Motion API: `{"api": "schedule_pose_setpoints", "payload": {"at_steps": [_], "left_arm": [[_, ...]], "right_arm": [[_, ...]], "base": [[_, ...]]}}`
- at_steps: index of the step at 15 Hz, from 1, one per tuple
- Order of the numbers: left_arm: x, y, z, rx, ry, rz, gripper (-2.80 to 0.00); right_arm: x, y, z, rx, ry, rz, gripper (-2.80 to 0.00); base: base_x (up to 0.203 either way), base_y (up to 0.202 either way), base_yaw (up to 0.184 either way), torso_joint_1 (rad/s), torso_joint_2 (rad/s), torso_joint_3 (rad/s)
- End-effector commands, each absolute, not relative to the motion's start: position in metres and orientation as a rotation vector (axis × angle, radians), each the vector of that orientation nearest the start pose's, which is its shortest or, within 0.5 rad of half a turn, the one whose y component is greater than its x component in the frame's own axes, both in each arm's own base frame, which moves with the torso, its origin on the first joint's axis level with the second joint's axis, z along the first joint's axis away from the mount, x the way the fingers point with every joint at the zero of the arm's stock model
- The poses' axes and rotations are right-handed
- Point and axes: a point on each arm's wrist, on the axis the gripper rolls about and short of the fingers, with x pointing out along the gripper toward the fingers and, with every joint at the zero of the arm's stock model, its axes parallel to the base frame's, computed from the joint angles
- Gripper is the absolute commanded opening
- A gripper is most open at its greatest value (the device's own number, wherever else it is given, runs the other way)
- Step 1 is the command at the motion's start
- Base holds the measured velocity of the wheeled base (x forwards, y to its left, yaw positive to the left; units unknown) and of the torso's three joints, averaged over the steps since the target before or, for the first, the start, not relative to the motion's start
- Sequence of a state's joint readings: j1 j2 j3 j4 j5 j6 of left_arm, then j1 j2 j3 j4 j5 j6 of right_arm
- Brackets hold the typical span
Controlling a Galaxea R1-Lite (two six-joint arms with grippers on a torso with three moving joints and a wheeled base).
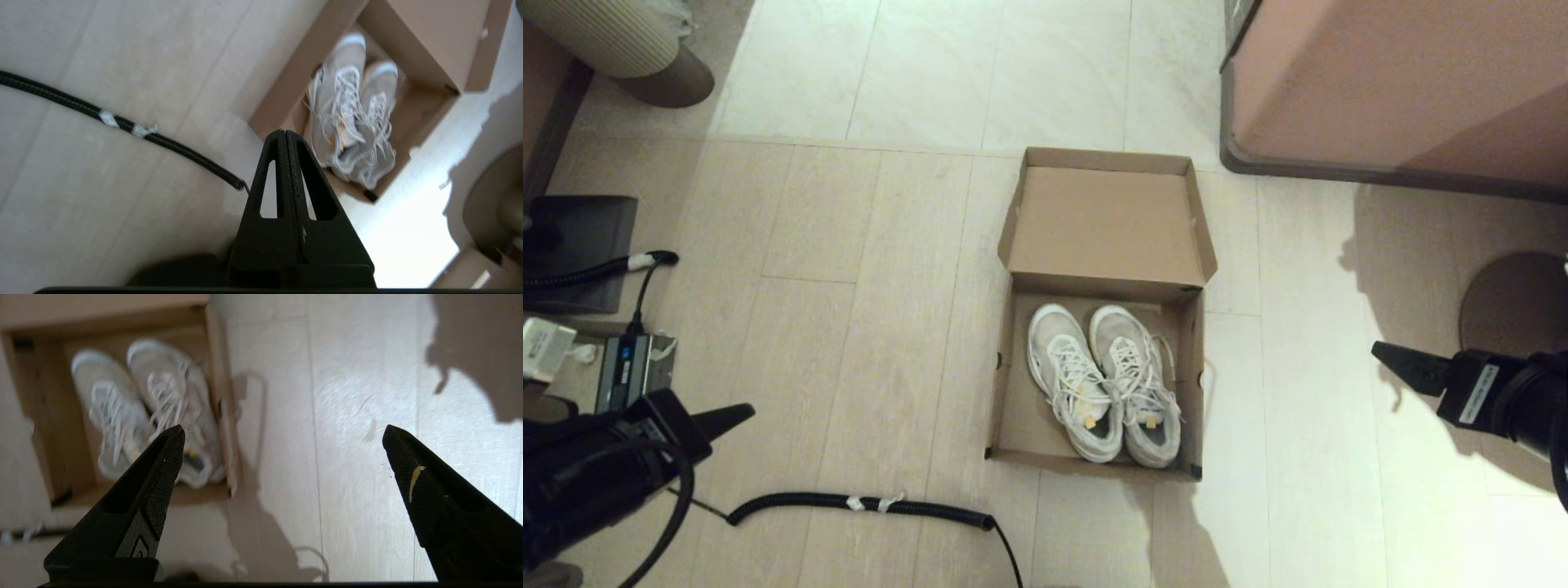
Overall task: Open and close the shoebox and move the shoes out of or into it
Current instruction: Close the shoe box
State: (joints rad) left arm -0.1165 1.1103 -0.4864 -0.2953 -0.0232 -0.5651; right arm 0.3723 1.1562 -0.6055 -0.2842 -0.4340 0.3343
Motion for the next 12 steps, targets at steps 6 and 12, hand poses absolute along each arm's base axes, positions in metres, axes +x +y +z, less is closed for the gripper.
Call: {"api": "schedule_pose_setpoints", "payload": {"at_steps": [6,12], "left_arm": [[0.161,-0.030,0.195,-0.535,0.412,-0.125,-2.80],[0.185,-0.035,0.209,-0.476,0.391,-0.141,-2.80]], "right_arm": [[0.149,0.025,0.230,0.336,0.142,-0.238,0.00],[0.151,0.026,0.232,0.381,0.133,-0.235,0.00]], "base": [[0.000,0.000,0.000,0.000,0.00,0.000],[0.000,0.000,0.000,0.000,0.00,0.000]]}}
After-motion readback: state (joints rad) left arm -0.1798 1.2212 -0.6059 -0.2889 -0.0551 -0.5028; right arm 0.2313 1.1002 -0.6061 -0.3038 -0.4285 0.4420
